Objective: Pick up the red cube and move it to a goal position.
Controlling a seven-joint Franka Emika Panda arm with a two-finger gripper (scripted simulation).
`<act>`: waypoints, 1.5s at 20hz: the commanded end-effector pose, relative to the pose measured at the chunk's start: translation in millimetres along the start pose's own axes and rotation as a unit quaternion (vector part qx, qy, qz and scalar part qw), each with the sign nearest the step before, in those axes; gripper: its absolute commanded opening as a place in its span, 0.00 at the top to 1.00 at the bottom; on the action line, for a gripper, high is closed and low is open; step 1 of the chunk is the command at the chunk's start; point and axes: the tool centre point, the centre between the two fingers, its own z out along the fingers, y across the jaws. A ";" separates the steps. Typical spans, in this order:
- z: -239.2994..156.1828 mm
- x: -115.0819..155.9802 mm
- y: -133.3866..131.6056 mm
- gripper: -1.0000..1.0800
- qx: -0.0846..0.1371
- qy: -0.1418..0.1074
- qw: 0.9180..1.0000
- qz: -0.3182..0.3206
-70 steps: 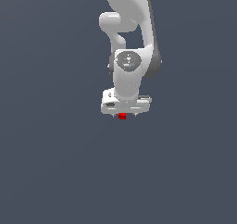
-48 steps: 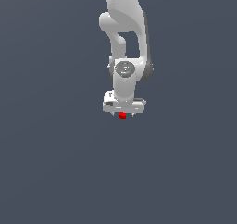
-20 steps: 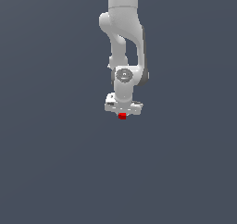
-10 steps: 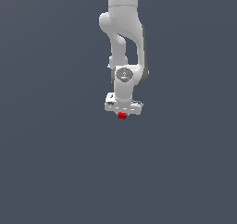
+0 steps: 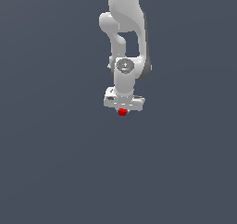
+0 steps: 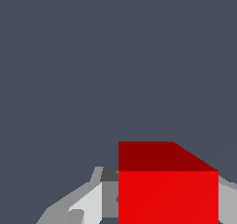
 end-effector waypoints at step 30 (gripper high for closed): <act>-305.2 49.2 -15.1 1.00 0.000 0.001 1.000 0.000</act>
